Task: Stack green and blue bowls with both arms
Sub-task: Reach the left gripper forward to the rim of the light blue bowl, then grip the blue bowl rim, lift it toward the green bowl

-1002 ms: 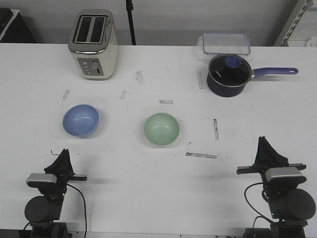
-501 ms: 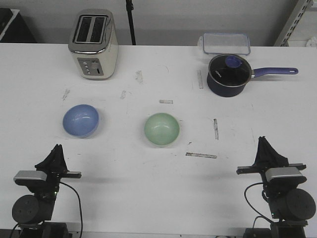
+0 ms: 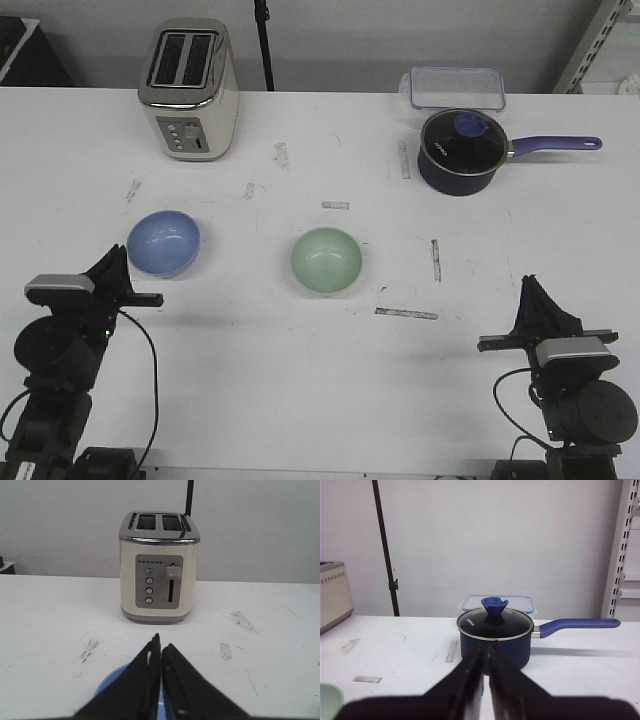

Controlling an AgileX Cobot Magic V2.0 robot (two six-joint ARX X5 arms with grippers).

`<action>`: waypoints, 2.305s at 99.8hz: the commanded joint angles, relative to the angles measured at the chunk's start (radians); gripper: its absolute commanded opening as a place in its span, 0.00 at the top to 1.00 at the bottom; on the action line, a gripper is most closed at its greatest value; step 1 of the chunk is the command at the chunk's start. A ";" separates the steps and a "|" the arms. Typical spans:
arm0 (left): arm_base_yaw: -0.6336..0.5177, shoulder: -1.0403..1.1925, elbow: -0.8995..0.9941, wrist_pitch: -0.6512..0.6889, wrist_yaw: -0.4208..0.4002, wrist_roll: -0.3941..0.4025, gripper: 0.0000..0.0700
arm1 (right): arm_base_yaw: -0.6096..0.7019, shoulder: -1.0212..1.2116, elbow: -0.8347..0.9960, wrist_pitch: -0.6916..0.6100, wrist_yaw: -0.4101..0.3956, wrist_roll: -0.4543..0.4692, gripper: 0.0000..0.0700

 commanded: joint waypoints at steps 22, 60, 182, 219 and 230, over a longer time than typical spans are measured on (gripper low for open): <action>-0.003 0.271 0.175 -0.009 0.001 0.006 1.00 | 0.000 -0.001 0.003 0.013 0.002 0.014 0.99; 0.020 0.545 0.436 -0.306 0.008 -0.054 1.00 | 0.000 -0.001 0.003 0.013 0.001 0.014 0.99; 0.330 1.014 0.702 -0.768 0.303 -0.314 0.51 | 0.000 -0.001 0.003 0.013 0.002 0.014 0.99; 0.285 1.089 0.702 -0.766 0.295 -0.311 0.55 | 0.000 -0.001 0.003 0.013 0.001 0.014 0.99; 0.280 1.091 0.702 -0.764 0.260 -0.314 0.74 | 0.000 -0.001 0.003 0.013 0.002 0.014 0.99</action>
